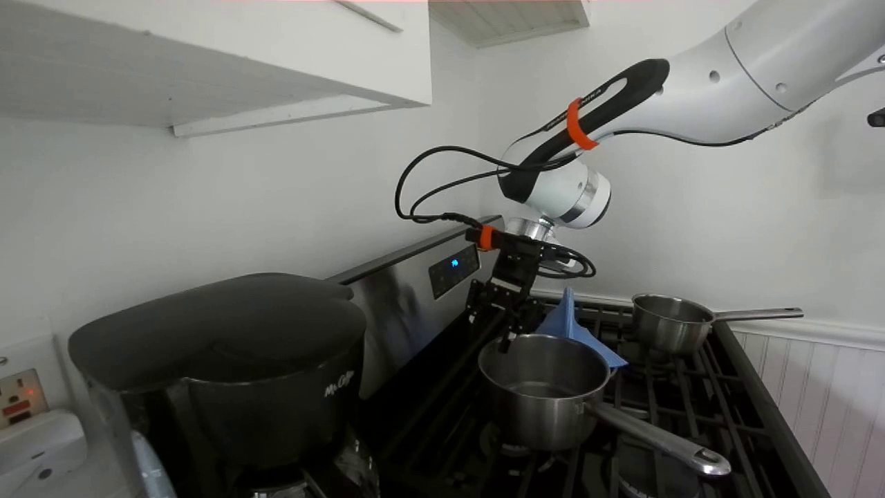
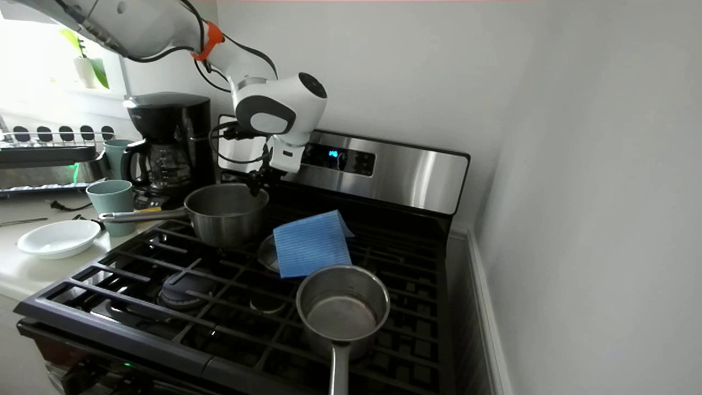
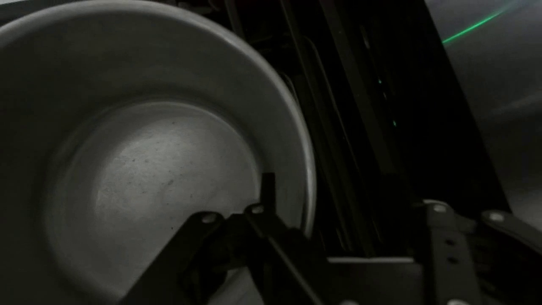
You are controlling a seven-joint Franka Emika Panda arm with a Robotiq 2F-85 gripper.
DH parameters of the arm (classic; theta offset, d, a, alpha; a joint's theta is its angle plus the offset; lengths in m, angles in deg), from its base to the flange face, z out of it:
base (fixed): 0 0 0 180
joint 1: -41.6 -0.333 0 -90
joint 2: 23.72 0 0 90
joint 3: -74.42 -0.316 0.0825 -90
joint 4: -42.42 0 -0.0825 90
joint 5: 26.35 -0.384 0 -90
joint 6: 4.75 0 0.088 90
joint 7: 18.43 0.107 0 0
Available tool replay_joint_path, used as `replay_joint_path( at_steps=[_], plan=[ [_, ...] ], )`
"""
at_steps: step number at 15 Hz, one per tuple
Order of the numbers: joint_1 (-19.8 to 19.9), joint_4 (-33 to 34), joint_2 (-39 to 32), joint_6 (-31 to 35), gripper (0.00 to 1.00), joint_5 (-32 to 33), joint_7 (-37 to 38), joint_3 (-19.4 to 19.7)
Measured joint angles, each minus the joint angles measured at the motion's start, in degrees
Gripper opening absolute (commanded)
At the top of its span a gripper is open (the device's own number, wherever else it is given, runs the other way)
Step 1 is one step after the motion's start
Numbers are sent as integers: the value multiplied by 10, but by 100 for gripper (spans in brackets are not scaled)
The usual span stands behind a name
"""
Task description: Use the blue fabric to place the silver lid on the stove then move the pot on the left backwards
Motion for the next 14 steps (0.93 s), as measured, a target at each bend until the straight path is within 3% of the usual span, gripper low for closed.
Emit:
replay_joint_path(
  at_steps=[6,14],
  plan=[
    [-1,-2,46,-12,100,77,5,4],
    [-15,-23,142,-90,100,254,-115,4]
  ],
)
